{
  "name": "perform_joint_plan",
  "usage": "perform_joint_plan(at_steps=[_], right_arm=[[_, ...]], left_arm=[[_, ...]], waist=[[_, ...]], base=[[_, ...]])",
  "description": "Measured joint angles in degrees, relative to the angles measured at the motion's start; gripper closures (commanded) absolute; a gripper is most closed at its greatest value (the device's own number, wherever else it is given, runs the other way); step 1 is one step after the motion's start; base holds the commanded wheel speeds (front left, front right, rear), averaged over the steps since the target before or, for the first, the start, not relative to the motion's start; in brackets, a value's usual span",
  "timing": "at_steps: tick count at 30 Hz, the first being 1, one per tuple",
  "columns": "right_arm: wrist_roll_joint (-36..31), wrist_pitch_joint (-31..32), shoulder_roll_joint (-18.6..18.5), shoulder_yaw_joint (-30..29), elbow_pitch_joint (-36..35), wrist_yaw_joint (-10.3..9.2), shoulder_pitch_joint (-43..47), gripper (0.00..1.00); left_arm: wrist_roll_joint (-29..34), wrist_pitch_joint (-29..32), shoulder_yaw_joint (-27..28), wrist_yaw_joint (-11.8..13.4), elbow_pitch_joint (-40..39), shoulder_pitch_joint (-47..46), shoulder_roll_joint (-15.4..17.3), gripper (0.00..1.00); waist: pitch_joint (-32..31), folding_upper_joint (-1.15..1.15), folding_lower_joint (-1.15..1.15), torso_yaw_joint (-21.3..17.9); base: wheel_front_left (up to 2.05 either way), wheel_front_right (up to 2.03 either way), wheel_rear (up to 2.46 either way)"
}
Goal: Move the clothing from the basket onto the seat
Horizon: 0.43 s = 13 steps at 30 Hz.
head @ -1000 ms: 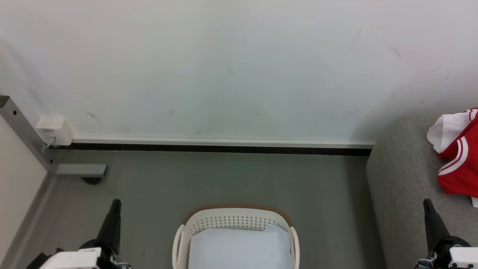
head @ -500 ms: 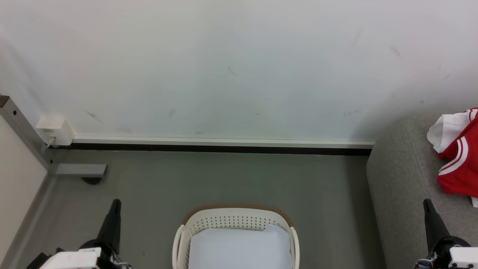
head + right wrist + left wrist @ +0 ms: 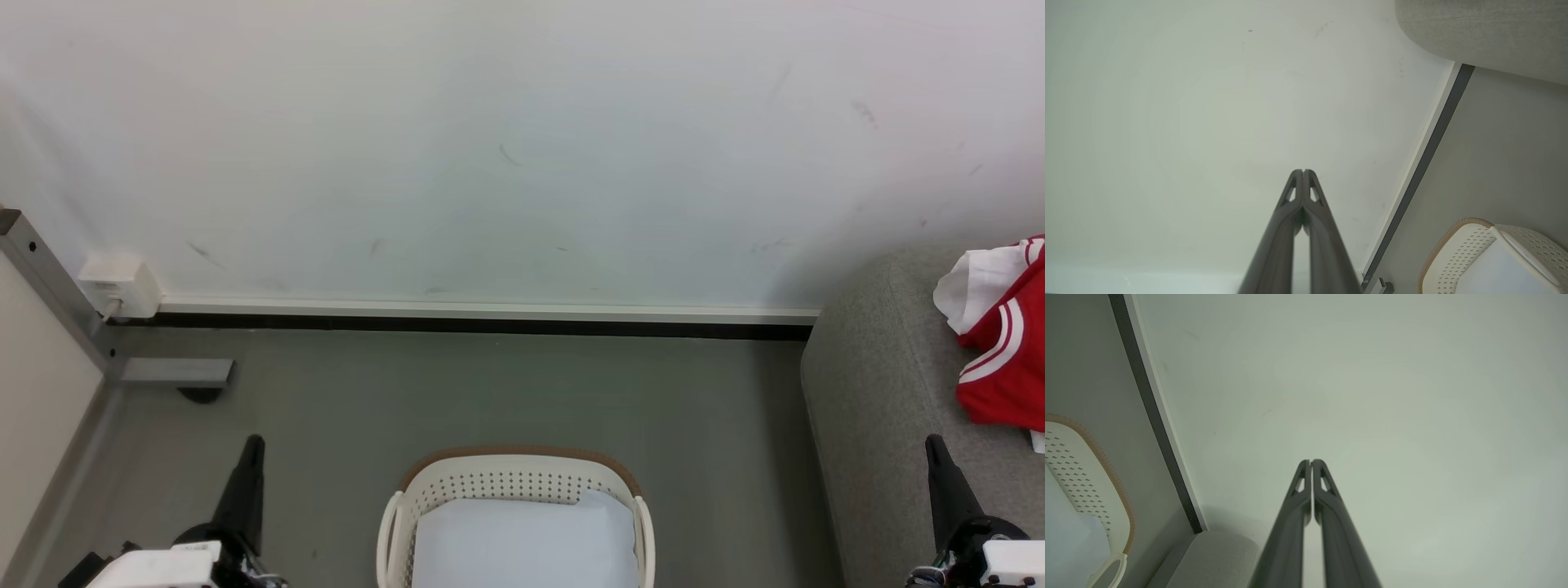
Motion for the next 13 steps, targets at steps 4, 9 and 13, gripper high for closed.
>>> perform_joint_plan(at_steps=[4,9,13], right_arm=[[0.00,0.00,0.00,0.00,0.00,0.00,0.00,1.00],[0.00,0.00,-0.01,0.00,0.00,0.00,0.00,1.00],[0.00,0.00,-0.01,0.00,-0.01,0.00,-0.01,1.00]], left_arm=[[0.00,0.00,0.00,-0.01,0.00,0.00,0.00,1.00],[0.00,0.00,0.00,-0.01,0.00,0.00,0.00,1.00],[0.00,0.00,0.00,-0.01,0.00,0.00,0.00,1.00]], waist=[[0.00,0.00,0.00,0.00],[0.00,0.00,0.00,0.00],[0.00,0.00,0.00,0.00]], base=[[0.00,0.00,0.00],[0.00,0.00,0.00],[0.00,0.00,0.00]])
